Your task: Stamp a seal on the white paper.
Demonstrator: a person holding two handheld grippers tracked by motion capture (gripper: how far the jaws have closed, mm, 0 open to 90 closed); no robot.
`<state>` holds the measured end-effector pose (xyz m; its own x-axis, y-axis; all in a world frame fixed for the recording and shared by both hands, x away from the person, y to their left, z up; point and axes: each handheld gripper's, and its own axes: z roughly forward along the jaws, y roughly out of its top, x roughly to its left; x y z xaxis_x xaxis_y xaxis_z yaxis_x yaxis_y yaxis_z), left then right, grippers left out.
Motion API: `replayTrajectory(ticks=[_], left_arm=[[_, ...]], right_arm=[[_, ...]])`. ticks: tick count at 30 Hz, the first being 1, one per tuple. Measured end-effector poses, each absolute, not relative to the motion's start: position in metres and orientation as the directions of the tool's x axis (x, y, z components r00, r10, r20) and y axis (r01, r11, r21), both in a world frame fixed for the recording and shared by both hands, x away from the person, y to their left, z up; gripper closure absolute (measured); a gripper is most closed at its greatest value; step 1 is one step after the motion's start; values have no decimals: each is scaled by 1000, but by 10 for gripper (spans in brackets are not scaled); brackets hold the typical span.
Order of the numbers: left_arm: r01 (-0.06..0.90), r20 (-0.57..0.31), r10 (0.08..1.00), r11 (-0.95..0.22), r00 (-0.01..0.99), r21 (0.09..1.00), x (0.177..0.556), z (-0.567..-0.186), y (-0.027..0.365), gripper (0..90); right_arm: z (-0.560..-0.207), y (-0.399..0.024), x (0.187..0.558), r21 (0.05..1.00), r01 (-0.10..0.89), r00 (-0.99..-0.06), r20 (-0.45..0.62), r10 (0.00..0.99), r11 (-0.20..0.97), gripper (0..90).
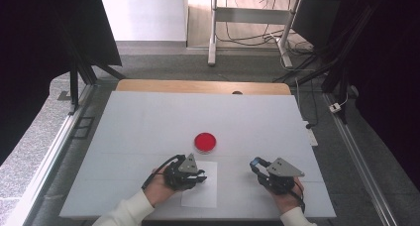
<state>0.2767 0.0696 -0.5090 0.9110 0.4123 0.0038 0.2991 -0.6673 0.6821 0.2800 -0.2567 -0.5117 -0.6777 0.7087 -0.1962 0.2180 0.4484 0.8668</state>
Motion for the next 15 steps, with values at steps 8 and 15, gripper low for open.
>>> replayTrajectory(ticks=[8, 15], left_arm=[[301, -5, 408, -663, 913, 685, 278, -509, 71, 758], [299, -5, 407, -662, 913, 687, 278, -509, 71, 757]], right_arm=[[-512, -256, 280, 867, 216, -679, -196, 707, 449, 654], [-512, -257, 281, 866, 217, -677, -198, 708, 450, 653]])
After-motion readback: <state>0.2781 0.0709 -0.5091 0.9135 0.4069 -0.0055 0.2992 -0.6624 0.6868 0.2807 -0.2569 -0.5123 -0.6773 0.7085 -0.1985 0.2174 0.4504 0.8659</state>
